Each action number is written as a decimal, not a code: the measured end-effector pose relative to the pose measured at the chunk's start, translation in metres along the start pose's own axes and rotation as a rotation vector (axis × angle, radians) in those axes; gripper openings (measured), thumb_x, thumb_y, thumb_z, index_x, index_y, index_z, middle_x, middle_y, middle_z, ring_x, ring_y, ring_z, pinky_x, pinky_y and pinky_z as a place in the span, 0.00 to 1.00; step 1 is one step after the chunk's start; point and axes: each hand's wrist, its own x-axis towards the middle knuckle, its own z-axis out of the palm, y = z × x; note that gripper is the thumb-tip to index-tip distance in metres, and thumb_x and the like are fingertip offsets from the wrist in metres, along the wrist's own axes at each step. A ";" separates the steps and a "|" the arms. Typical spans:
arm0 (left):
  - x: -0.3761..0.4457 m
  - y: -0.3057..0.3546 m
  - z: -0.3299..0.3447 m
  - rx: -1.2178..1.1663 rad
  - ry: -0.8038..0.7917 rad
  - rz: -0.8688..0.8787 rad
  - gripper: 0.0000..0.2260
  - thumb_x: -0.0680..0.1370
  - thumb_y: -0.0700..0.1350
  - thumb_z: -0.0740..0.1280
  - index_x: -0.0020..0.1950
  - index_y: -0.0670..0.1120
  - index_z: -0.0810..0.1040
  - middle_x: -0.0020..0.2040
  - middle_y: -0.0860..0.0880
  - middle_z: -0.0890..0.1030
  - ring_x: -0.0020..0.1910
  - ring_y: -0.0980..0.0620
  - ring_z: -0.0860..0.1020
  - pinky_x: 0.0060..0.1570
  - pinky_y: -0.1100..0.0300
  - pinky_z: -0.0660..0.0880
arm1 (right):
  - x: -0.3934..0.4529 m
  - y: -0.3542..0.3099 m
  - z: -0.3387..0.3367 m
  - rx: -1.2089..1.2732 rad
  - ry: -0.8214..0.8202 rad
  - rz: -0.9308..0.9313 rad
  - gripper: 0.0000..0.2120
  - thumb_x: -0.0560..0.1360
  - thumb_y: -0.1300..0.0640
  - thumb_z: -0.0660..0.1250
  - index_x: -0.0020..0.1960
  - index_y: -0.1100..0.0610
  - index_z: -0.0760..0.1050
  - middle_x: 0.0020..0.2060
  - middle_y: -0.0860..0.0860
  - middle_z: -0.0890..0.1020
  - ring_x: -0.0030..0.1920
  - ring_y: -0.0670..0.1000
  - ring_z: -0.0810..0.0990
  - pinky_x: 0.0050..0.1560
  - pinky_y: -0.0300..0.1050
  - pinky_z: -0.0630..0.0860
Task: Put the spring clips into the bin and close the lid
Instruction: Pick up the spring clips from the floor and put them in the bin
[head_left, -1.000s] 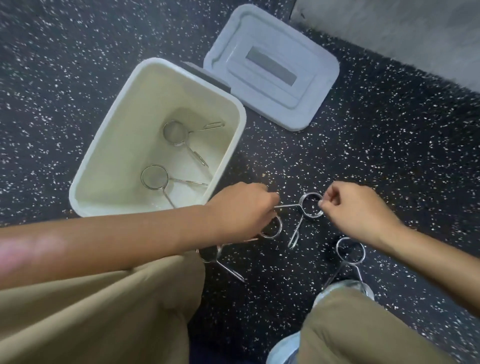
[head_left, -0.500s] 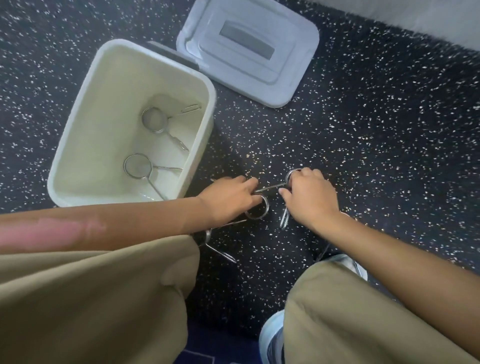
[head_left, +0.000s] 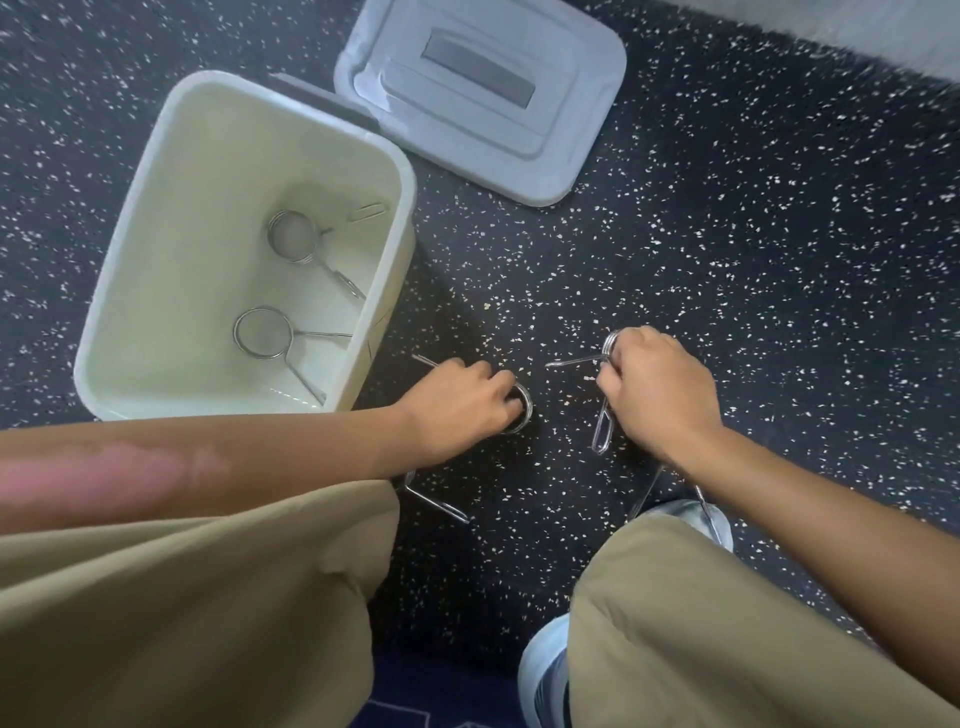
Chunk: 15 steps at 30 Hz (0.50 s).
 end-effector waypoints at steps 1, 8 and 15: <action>0.000 -0.001 0.001 0.019 0.009 0.027 0.08 0.71 0.34 0.71 0.47 0.43 0.80 0.44 0.43 0.79 0.37 0.44 0.77 0.28 0.55 0.64 | -0.001 0.002 -0.001 0.015 0.002 0.013 0.07 0.80 0.53 0.61 0.48 0.56 0.72 0.48 0.53 0.78 0.50 0.57 0.76 0.40 0.48 0.67; 0.001 -0.006 -0.008 -0.024 0.051 0.022 0.07 0.67 0.33 0.74 0.38 0.43 0.80 0.39 0.44 0.79 0.35 0.45 0.76 0.24 0.58 0.66 | 0.003 0.005 -0.002 0.078 0.000 0.054 0.08 0.79 0.53 0.61 0.48 0.57 0.73 0.48 0.53 0.78 0.52 0.57 0.74 0.43 0.51 0.73; -0.002 -0.016 -0.036 -0.128 0.174 -0.166 0.08 0.67 0.32 0.72 0.35 0.43 0.77 0.32 0.50 0.71 0.29 0.47 0.70 0.24 0.63 0.52 | 0.014 0.003 -0.010 0.189 0.014 0.048 0.08 0.80 0.51 0.62 0.46 0.54 0.71 0.46 0.50 0.77 0.51 0.55 0.75 0.45 0.49 0.73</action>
